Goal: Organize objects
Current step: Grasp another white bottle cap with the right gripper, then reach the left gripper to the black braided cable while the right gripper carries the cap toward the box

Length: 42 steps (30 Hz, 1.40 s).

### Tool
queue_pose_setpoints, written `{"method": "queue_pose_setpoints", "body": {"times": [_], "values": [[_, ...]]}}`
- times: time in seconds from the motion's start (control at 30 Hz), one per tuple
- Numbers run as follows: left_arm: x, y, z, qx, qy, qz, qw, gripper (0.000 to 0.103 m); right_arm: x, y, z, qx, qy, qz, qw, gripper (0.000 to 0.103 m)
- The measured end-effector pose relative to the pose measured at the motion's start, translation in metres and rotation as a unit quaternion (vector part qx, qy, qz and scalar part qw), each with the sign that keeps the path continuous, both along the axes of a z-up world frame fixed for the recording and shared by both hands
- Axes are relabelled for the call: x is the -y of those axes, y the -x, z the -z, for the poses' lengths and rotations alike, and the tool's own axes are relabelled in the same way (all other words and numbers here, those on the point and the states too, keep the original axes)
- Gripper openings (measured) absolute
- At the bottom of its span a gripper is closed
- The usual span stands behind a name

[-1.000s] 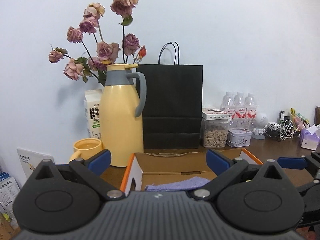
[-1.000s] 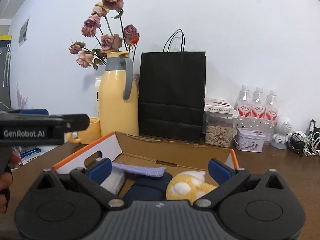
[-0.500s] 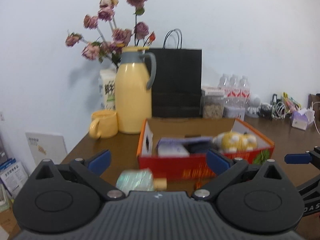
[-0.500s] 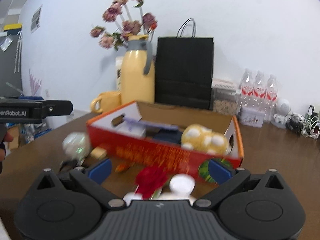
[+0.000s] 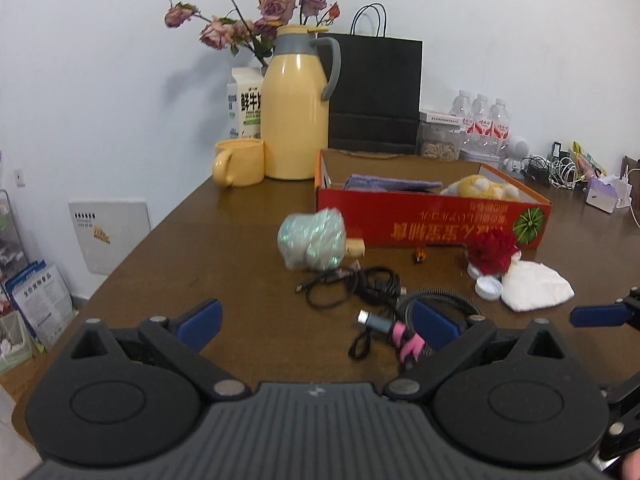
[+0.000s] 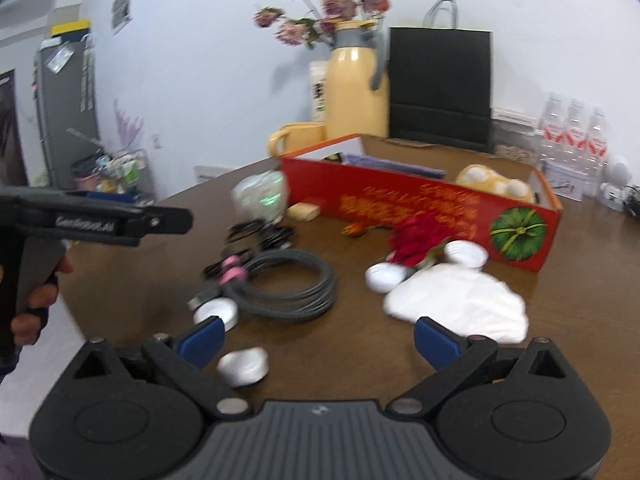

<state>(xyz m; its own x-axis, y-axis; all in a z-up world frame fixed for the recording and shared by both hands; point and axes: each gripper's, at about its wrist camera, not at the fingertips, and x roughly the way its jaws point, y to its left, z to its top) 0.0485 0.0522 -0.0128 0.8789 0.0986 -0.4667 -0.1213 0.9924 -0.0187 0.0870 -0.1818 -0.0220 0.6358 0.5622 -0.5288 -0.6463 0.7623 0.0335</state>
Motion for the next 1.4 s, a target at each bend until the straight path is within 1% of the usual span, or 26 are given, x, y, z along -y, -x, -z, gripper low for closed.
{"method": "queue_pose_setpoints", "body": {"times": [0.1,0.17,0.2,0.23,0.3,0.37,0.43,0.47,0.57,0.63,0.87,1.03,1.27,1.33,1.4], "values": [[0.0,0.007,0.003,-0.005,0.004,0.0,1.0,0.103,-0.006,0.009,0.005,-0.006,0.005,-0.014,1.0,0.088],[0.0,0.009,0.005,-0.009,0.006,0.002,0.9999,0.103,-0.01,0.012,0.008,-0.011,0.009,-0.02,1.0,0.077],[0.0,0.011,0.006,-0.011,0.006,0.003,0.9999,0.103,-0.012,0.013,0.009,-0.013,0.01,-0.022,1.0,0.073],[0.0,0.011,0.006,-0.012,0.007,0.004,0.9999,0.103,-0.013,0.013,0.01,-0.014,0.011,-0.023,1.0,0.066],[0.0,0.013,0.007,-0.014,0.008,0.005,0.9999,0.103,-0.017,0.014,0.011,-0.017,0.014,-0.03,0.999,0.057],[0.001,0.013,0.008,-0.015,0.009,0.006,0.9998,0.103,-0.02,0.015,0.012,-0.02,0.014,-0.038,0.999,0.052],[0.001,0.014,0.008,-0.018,0.009,0.007,0.9998,0.103,-0.022,0.015,0.014,-0.021,0.018,-0.042,0.999,0.041],[0.001,0.014,0.009,-0.019,0.009,0.007,0.9998,0.103,-0.023,0.014,0.014,-0.023,0.018,-0.043,0.999,0.037],[0.002,0.012,0.009,-0.021,0.009,0.01,0.9997,0.103,-0.022,0.014,0.015,-0.024,0.016,-0.047,0.998,0.032],[0.003,0.012,0.009,-0.021,0.009,0.011,0.9997,0.103,-0.022,0.014,0.015,-0.024,0.016,-0.048,0.998,0.027],[0.007,0.008,0.008,-0.023,0.001,0.017,0.9996,0.103,-0.018,0.013,0.012,-0.016,0.008,-0.041,0.999,0.026],[0.013,-0.002,0.005,-0.029,-0.007,0.033,0.999,0.103,-0.006,0.007,0.004,-0.001,-0.002,-0.015,1.0,0.026],[0.034,-0.028,0.002,-0.047,-0.018,0.084,0.9952,0.103,0.013,-0.011,-0.003,0.023,-0.009,0.034,0.999,0.026],[0.042,-0.039,0.001,-0.061,-0.023,0.106,0.9923,0.103,0.019,-0.017,-0.004,0.025,-0.012,0.044,0.999,0.026],[0.052,-0.05,0.003,-0.077,-0.04,0.127,0.9881,0.103,0.025,-0.023,-0.005,0.027,-0.016,0.054,0.998,0.026]]}}
